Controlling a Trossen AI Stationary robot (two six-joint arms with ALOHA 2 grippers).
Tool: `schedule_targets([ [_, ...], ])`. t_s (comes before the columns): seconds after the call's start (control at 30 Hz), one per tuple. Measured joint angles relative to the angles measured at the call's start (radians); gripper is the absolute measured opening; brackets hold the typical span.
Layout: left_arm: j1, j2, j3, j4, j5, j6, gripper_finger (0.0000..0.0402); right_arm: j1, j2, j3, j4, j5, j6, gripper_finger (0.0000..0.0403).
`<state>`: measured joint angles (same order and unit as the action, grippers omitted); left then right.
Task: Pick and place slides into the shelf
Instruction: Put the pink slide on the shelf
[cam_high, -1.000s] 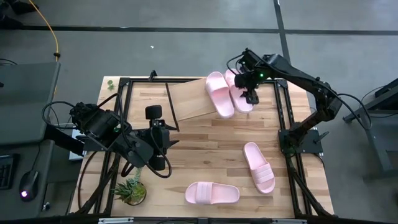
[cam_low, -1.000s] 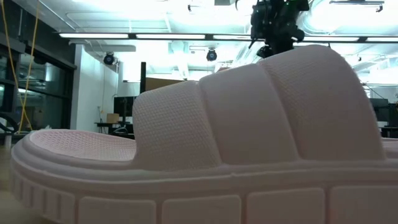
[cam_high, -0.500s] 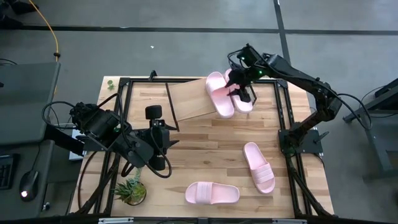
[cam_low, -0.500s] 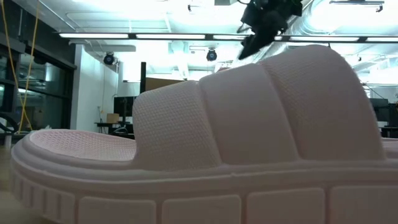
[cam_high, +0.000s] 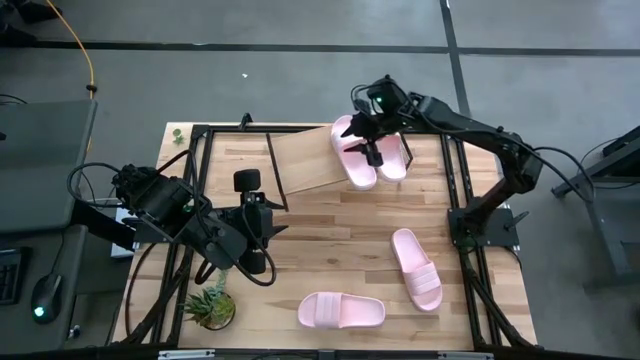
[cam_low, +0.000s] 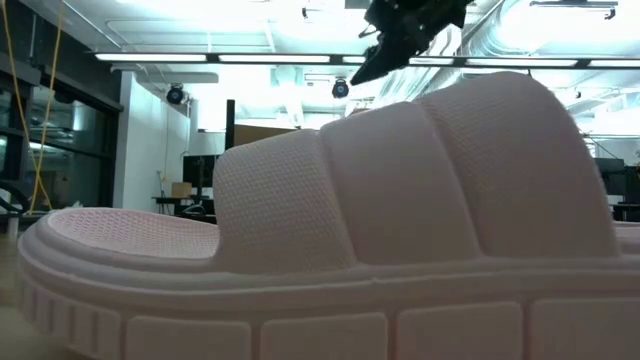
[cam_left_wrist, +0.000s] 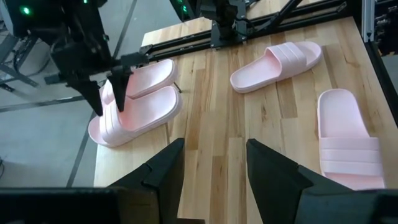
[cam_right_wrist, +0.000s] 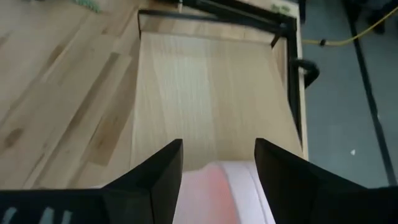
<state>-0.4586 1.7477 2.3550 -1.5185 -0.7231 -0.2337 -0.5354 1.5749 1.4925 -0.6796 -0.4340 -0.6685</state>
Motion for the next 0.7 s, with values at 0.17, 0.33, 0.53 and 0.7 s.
schedule_targets([
  [0.17,0.0,0.0,0.0,-0.001,0.0,0.0,0.0156,0.0,0.057,-0.001,0.009,0.015,-0.001,0.019],
  [0.33,0.0,0.0,0.0,-0.001,0.0,0.0,0.0156,0.0,0.087,-0.001,0.047,0.022,0.013,0.019],
  [0.53,0.0,0.0,0.0,-0.002,0.001,0.0,0.0156,0.013,0.132,-0.001,0.055,0.024,0.015,0.019],
  [0.7,0.0,0.0,0.0,-0.002,0.001,0.0,0.0156,0.031,0.14,-0.001,0.082,0.042,0.009,0.019],
])
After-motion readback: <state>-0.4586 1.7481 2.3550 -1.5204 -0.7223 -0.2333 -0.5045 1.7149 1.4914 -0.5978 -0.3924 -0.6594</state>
